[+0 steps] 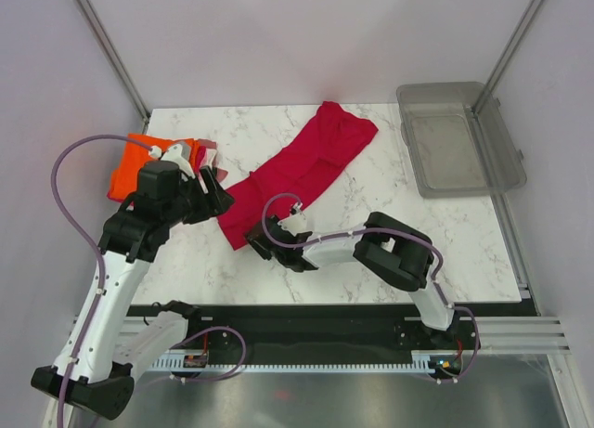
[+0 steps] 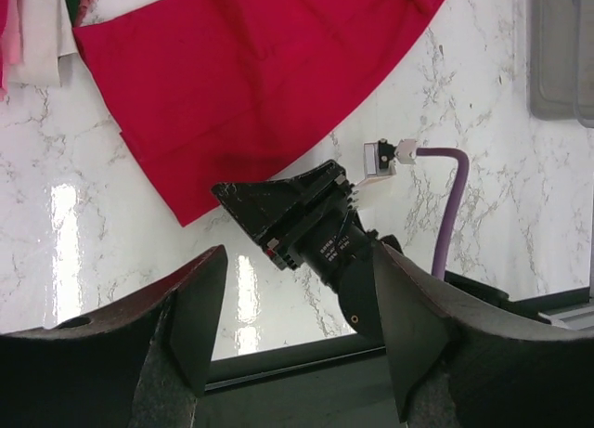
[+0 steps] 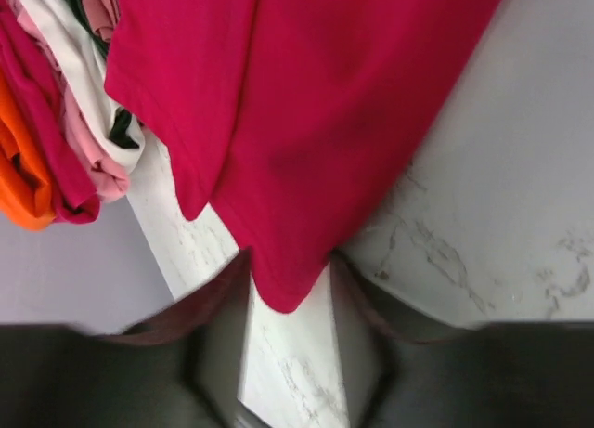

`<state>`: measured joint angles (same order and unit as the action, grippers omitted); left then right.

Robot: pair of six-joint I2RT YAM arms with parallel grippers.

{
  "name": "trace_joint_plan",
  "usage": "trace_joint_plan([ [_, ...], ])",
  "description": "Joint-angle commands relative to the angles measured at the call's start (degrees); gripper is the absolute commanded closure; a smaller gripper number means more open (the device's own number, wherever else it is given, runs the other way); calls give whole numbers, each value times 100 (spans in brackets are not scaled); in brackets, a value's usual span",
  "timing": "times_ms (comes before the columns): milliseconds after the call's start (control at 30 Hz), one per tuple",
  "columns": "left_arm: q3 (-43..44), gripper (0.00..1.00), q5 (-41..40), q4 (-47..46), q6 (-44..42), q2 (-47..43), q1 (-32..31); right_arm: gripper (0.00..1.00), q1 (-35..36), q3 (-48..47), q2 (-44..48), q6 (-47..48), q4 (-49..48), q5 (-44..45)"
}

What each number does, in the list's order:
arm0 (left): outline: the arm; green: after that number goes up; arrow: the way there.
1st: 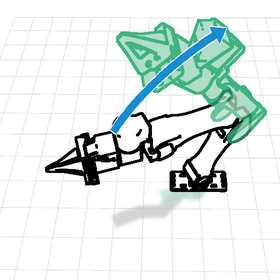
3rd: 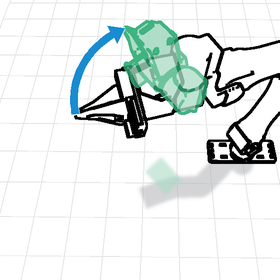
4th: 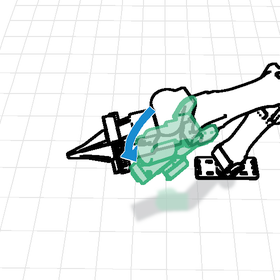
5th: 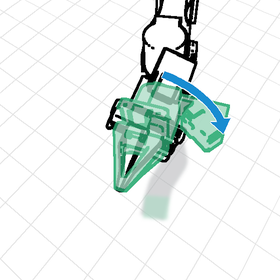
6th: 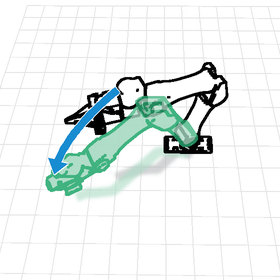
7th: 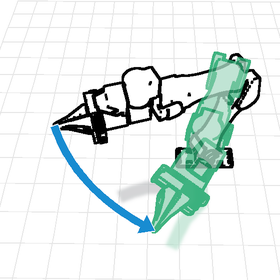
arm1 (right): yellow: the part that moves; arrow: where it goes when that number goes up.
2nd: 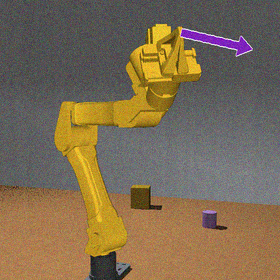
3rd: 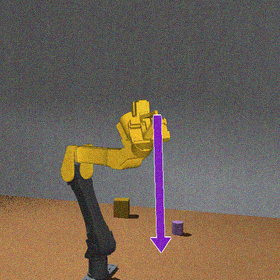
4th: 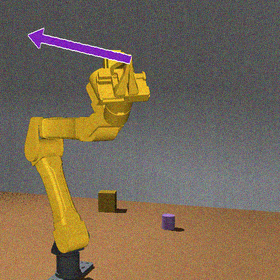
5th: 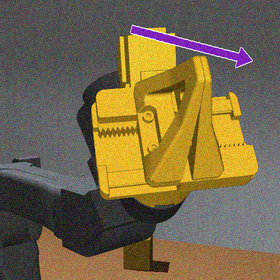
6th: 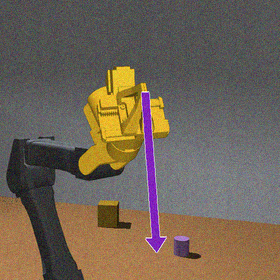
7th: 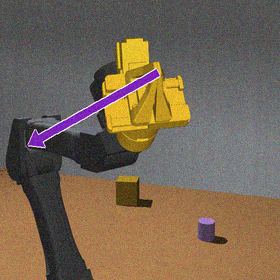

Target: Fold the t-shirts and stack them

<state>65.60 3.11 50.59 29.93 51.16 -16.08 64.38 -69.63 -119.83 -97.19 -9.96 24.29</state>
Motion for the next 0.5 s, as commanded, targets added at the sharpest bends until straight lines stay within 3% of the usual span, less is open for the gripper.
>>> trace_joint_plan([
  [0,277,28,-30,153,-225,-167,34,60,-22,-165,-382,-231,169,321],
  [67,278,28,-56,179,-225,-176,43,73,-74,-253,-453,48,187,173],
  [100,269,28,-74,179,-233,-167,43,86,-92,-305,-436,173,213,103],
  [200,207,28,-48,179,-269,-124,43,100,-101,-45,-34,707,424,75],
  [467,-925,28,857,-329,-76,-246,17,100,-197,2364,2172,1878,687,-179],
])
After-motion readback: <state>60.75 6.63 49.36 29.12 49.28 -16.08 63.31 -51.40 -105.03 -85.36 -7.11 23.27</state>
